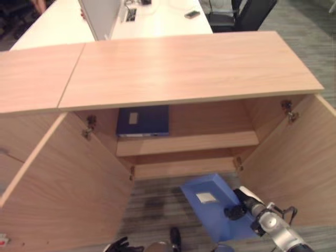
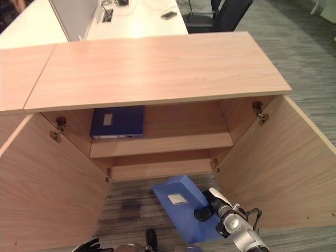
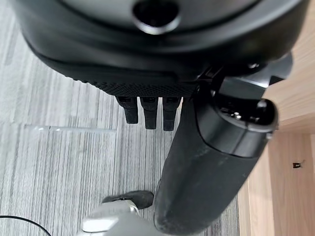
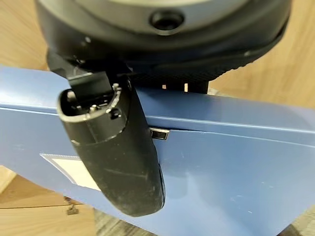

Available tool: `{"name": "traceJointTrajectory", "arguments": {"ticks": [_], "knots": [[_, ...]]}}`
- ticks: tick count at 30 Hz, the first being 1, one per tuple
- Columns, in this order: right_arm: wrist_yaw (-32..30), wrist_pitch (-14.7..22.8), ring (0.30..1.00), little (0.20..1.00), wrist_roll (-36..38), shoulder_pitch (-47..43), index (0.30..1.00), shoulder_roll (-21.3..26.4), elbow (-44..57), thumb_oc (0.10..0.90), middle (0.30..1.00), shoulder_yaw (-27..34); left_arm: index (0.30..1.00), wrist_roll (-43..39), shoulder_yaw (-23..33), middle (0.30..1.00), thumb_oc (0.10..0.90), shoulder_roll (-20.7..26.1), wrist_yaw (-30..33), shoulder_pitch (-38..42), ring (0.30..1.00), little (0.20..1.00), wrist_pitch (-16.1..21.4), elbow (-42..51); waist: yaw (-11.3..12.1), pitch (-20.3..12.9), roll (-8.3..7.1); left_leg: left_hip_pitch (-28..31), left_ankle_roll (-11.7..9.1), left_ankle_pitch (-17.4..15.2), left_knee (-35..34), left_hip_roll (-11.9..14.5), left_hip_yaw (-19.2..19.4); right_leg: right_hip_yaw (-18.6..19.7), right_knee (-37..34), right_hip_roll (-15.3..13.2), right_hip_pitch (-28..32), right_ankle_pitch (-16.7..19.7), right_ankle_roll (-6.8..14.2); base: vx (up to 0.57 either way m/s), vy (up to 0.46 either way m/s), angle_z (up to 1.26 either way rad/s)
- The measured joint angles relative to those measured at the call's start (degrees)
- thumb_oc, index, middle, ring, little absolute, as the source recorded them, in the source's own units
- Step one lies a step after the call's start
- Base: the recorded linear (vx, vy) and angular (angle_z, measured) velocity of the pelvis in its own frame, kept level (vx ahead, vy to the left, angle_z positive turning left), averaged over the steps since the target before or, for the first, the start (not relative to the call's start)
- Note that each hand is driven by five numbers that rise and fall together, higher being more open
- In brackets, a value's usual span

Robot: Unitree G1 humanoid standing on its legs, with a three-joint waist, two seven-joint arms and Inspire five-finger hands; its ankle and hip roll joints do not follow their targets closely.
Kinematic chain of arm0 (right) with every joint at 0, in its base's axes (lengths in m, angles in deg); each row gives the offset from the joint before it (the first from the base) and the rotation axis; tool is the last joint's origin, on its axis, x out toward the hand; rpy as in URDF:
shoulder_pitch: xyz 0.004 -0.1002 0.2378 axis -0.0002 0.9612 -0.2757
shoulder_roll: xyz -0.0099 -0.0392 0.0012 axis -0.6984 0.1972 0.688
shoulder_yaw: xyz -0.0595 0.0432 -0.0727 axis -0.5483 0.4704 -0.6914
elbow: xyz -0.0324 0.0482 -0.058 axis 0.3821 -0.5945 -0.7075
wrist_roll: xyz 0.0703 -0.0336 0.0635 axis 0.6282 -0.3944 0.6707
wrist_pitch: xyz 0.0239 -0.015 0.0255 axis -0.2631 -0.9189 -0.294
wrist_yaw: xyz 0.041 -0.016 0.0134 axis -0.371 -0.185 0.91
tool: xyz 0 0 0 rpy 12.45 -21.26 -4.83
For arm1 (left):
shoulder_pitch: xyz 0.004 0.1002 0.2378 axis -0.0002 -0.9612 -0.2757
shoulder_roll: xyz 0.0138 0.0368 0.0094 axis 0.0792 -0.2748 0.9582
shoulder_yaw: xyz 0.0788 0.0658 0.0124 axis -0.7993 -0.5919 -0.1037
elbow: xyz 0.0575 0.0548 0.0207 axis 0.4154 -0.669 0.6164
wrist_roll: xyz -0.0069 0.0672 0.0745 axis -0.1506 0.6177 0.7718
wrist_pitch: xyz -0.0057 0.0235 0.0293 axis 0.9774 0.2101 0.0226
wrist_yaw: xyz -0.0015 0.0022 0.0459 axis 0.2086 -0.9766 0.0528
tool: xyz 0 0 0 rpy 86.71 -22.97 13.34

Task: Put the empty folder in the office cabinet

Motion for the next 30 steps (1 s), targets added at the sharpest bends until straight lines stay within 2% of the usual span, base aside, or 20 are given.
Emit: {"name": "traceJointTrajectory", "arguments": {"ticks": [1, 2, 3, 5, 6, 7, 9, 11, 13, 15, 17, 18, 20, 21, 24, 25, 30], "knots": [[-0.17, 0.28, 0.300, 0.300, 1.05, -0.01, 0.300, -0.60, 0.37, 0.400, 0.300, -0.14, 0.900, 1.05, 0.00, 0.900, 0.800, -0.13, 0.08, -0.40, 0.900, 0.900, -0.18, -1.46, -0.33, -0.18, 0.66, 0.67, 0.03, 1.65, -1.36, -0.04, 0.29, -0.95, 2.32, -0.82, -2.16, -1.43, -0.36, 0.05, -0.013, 0.06], [-0.37, 0.36, 0.300, 0.300, 1.96, 0.26, 0.300, -0.66, 1.12, 0.400, 0.300, -0.15, 0.900, 1.85, -0.02, 0.900, 0.800, -0.26, 0.13, -0.37, 0.900, 0.900, -0.50, -2.13, -0.64, -0.14, 0.98, 0.75, 0.34, 0.61, -1.43, -0.27, -0.90, -0.93, 1.70, 0.01, -3.24, -1.73, 0.10, 0.10, -0.052, 0.11], [-0.37, 0.35, 0.300, 0.300, 4.23, 0.46, 0.300, -0.67, 3.02, 0.400, 0.300, -0.08, 0.900, 2.28, -0.59, 0.900, 0.800, -0.25, 0.28, -0.07, 0.900, 0.900, -0.68, -3.82, -1.46, 0.40, 1.54, 0.80, 0.63, 1.90, -1.39, 0.09, -1.21, -1.44, -2.01, 1.40, -4.38, -2.66, -0.41, 0.05, -0.042, 0.18], [-0.06, 0.35, 0.300, 0.300, 6.87, 0.65, 0.300, -0.58, 5.25, 0.400, 0.300, -0.05, 0.900, 2.70, -0.66, 0.900, 0.800, -0.38, 0.26, -0.10, 0.900, 0.900, -0.91, -5.13, -2.16, 1.10, 1.65, 0.89, 1.24, 1.56, -1.41, 0.22, -2.00, -2.10, -6.79, 3.53, -5.61, -2.63, -0.40, 0.08, -0.056, 0.20], [0.26, 0.52, 0.300, 0.300, 9.67, 1.02, 0.300, -0.72, 6.71, 0.400, 0.300, -0.09, 0.900, 2.84, -0.56, 0.900, 0.800, -0.41, 0.16, 0.04, 0.900, 0.900, -0.98, -6.28, -2.43, 1.45, 1.52, 0.97, 0.68, 2.14, -1.28, 0.35, -2.29, -2.86, -13.36, 4.93, -6.16, -1.42, -0.33, 0.12, -0.070, 0.17], [0.43, 0.57, 0.300, 0.300, 11.57, 0.99, 0.300, -0.83, 7.56, 0.400, 0.300, -0.09, 0.900, 2.91, -0.25, 0.900, 0.800, -0.56, 0.18, 0.04, 0.900, 0.900, -0.92, -6.72, -2.36, 2.22, 1.22, 1.29, 1.13, 1.65, -1.36, 0.35, -2.29, -3.20, -17.90, 5.87, -6.54, 0.02, 0.75, 0.14, -0.079, 0.25], [0.75, 0.75, 0.300, 0.300, 16.29, 0.89, 0.300, -2.02, 8.32, 0.400, 0.300, 0.24, 0.900, 3.85, 0.69, 0.900, 0.800, -0.67, 0.16, -0.05, 0.900, 0.900, -1.00, -6.86, -3.15, 3.78, -0.50, 2.21, 0.36, 1.03, -1.44, -1.03, -3.63, -4.57, -26.19, 6.59, -7.63, 4.61, 1.73, 0.16, -0.091, 0.30], [0.93, 0.80, 0.300, 0.300, 20.22, 0.90, 0.300, -2.28, 10.18, 0.400, 0.300, 0.80, 0.900, 3.86, 1.27, 0.900, 0.800, -0.86, 0.06, 0.44, 0.900, 0.900, -0.99, -6.85, -3.62, 5.21, -1.22, 2.04, 0.36, 1.04, -1.30, -1.73, -4.61, -4.18, -30.96, 7.12, -8.26, 6.86, 2.61, 0.10, -0.071, 0.41], [1.46, 0.67, 0.300, 0.300, 22.74, 2.10, 0.300, -2.25, 11.67, 0.400, 0.300, 1.96, 0.900, 3.90, 1.25, 0.900, 0.800, -0.94, -0.03, 0.84, 0.900, 0.900, -1.02, -6.15, -3.90, 6.07, -1.84, 2.33, -0.08, 1.07, -1.64, -2.86, -6.25, -4.23, -34.25, 6.74, -7.62, 8.27, 1.81, 0.04, -0.097, 0.51], [1.83, 0.67, 0.300, 0.300, 25.44, 2.50, 0.300, -2.19, 11.64, 0.400, 0.300, 2.66, 0.900, 3.87, 1.29, 0.900, 0.800, -0.95, 0.13, 0.85, 0.900, 0.900, -0.60, -5.93, -3.24, 6.31, -2.02, 1.91, -0.63, 0.87, -1.98, -3.17, -7.16, -4.57, -34.07, 6.88, -7.34, 9.34, 0.78, 0.00, -0.151, 0.32], [1.95, 0.73, 0.300, 0.300, 29.31, 2.57, 0.300, -2.01, 11.70, 0.400, 0.300, 3.28, 0.900, 3.85, 1.08, 0.900, 0.800, -0.83, 0.14, 2.00, 0.900, 0.900, -0.61, -5.73, -3.82, 6.46, -1.88, -0.70, -1.75, 1.44, -1.20, -3.01, -9.03, -4.84, -35.37, 6.97, -8.38, 12.26, 0.75, 0.01, -0.119, 0.48], [1.77, 0.67, 0.300, 0.300, 31.07, 2.75, 0.300, -1.78, 11.50, 0.400, 0.300, 3.42, 0.900, 3.84, 0.62, 0.900, 0.800, -0.88, 0.11, 2.42, 0.900, 0.900, -0.62, -5.64, -3.96, 6.68, -2.11, -1.44, -2.75, 1.10, -0.72, -3.02, -9.67, -5.01, -36.24, 7.02, -8.52, 15.14, 0.36, 0.02, -0.049, 0.33], [1.82, 0.61, 0.300, 0.300, 33.22, 2.87, 0.300, -1.50, 11.47, 0.400, 0.300, 3.60, 0.900, 3.84, -0.33, 0.900, 0.800, -1.03, 0.03, 2.40, 0.900, 0.900, -0.63, -5.66, -4.12, 6.73, -2.25, -1.69, -3.84, 0.06, 0.11, -2.91, -10.29, -5.28, -36.44, 7.05, -8.40, 18.65, -0.43, 0.04, -0.057, 0.19], [1.79, 0.60, 0.300, 0.300, 35.34, 2.66, 0.300, -1.31, 11.49, 0.400, 0.300, 3.95, 0.900, 3.83, -1.26, 0.900, 0.800, -1.28, 0.04, 2.40, 0.900, 0.900, -0.64, -5.65, -4.07, 6.83, -2.11, -1.95, -4.82, -1.19, 0.75, -2.16, -10.35, -5.41, -36.61, 7.88, -8.37, 20.47, -2.37, 0.05, -0.056, 0.03], [1.74, 0.65, 0.300, 0.300, 41.63, 0.96, 0.300, -1.30, 11.70, 0.400, 0.300, 4.41, 0.900, 3.83, -1.30, 0.900, 0.800, -1.71, 0.11, 2.57, 0.900, 0.900, -0.42, -4.82, -4.34, 7.32, -1.62, -3.35, -6.09, -2.66, 1.48, -0.17, -10.40, -5.89, -37.90, 9.88, -8.45, 20.32, -2.76, 0.06, -0.051, -0.09], [1.24, 0.72, 0.300, 0.300, 45.78, -0.48, 0.300, -2.36, 11.52, 0.400, 0.300, 5.01, 0.900, 3.84, -1.32, 0.900, 0.800, -1.90, 0.21, 2.94, 0.900, 0.900, -0.43, -4.67, -4.90, 7.71, -1.28, -3.38, -6.59, -3.00, 1.43, 0.62, -10.68, -6.41, -38.00, 10.61, -8.43, 19.83, -3.59, 0.06, -0.046, 0.00], [-2.57, 2.56, 0.300, 0.300, 59.59, -8.55, 0.300, -3.42, 11.21, 0.400, 0.300, 6.59, 0.900, 3.36, -1.40, 0.900, 0.800, -2.66, 1.32, 4.59, 0.900, 0.900, -0.41, -4.54, -4.99, 9.80, 0.51, -3.33, -7.46, -3.38, 0.76, 1.75, -10.97, -7.03, -38.27, 11.72, -8.42, 19.27, -4.39, 0.03, -0.032, 0.01]]}}
